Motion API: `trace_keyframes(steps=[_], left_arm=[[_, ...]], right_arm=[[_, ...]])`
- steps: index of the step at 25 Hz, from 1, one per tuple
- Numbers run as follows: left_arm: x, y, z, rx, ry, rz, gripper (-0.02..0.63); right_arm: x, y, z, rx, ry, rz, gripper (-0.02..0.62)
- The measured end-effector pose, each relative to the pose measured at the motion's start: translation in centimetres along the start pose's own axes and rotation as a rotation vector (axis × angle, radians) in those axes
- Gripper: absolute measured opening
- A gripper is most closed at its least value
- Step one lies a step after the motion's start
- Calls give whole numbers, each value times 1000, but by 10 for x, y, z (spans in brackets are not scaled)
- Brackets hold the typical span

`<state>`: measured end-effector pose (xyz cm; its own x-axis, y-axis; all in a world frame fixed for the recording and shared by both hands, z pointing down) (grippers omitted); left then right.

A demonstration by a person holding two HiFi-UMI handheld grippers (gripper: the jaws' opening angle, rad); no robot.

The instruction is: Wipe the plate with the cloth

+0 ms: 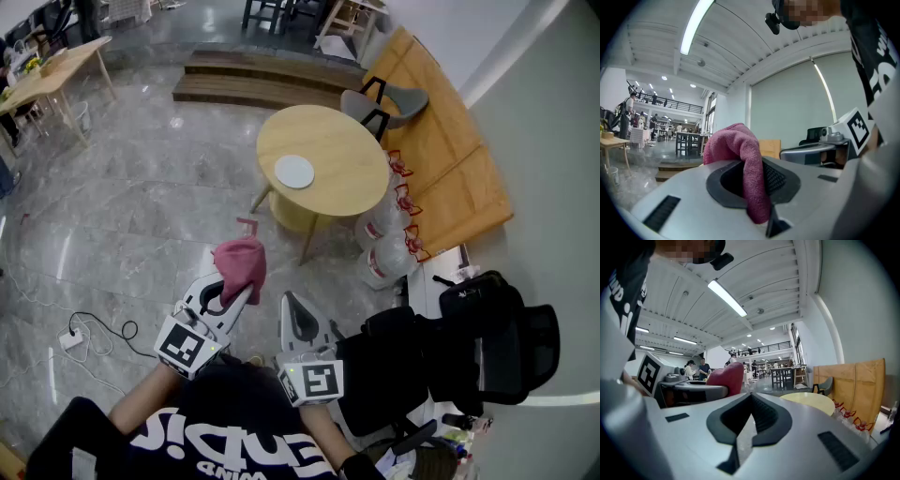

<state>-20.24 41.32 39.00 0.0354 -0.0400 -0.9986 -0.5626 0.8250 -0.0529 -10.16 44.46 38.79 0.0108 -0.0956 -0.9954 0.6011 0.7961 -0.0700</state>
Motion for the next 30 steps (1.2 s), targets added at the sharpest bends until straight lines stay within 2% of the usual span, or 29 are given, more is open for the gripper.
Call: trace_keyframes(steps=[4,13,17,21,30], left_arm=[[8,-3,6,2,19,-35,63],[2,-5,3,0,14,-26,63],[-4,-7,0,6,-13,-4,63],[2,-8,5,7,8,-36,63],[1,-28,24,18,-21,-35,63]], right_arm=[[-3,2,4,4,-2,0,21],[-1,-2,4,24,-10,14,21],[-4,-1,8,28,-26,16,21],[-5,3,10,36,-38,19,21],[-6,21,39,30,-43,30,21]])
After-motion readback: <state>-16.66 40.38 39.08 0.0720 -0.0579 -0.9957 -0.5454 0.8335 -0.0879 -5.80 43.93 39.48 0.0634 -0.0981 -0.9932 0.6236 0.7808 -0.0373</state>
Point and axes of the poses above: the fingertips, and each gripper's own axes: y backward along the fingers, z to its right, x out of its top, the point moved 3 cm from there along y, backward along the fingers, and after that the axes turned 14 degrees about x, right-handed, at the moved point
